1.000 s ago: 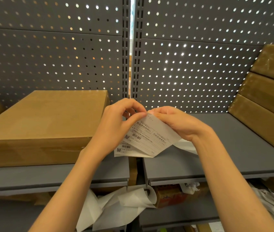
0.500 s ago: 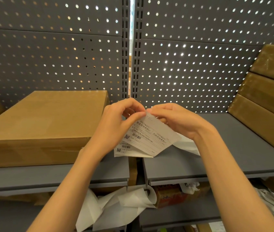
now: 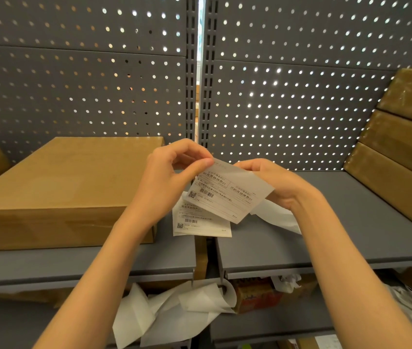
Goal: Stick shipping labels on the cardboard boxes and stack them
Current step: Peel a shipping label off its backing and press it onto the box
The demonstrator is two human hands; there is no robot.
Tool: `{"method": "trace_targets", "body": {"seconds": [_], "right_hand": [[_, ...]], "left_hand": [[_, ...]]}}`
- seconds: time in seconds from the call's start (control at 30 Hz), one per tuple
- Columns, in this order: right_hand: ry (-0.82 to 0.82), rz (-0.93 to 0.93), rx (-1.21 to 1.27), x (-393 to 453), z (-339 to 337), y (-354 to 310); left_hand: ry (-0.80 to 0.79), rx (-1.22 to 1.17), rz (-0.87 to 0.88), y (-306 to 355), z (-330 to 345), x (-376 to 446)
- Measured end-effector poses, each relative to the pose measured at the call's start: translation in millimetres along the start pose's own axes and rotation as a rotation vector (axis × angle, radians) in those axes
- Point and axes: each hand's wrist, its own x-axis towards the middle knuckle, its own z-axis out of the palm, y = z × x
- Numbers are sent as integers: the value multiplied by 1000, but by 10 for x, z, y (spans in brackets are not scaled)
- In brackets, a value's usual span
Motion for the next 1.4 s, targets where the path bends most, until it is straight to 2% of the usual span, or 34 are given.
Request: {"method": "trace_targets", "body": {"seconds": [0.53,0.87,1.4], "right_hand": [[78,53,67,34,5,200],[50,44,120,36,9,278],[151,161,141,128,-30,349]], "left_hand": [[133,-93,-15,24,-81,25],[167,-115,-8,13,-110,37],[272,-155,-21,32,-250,72]]}}
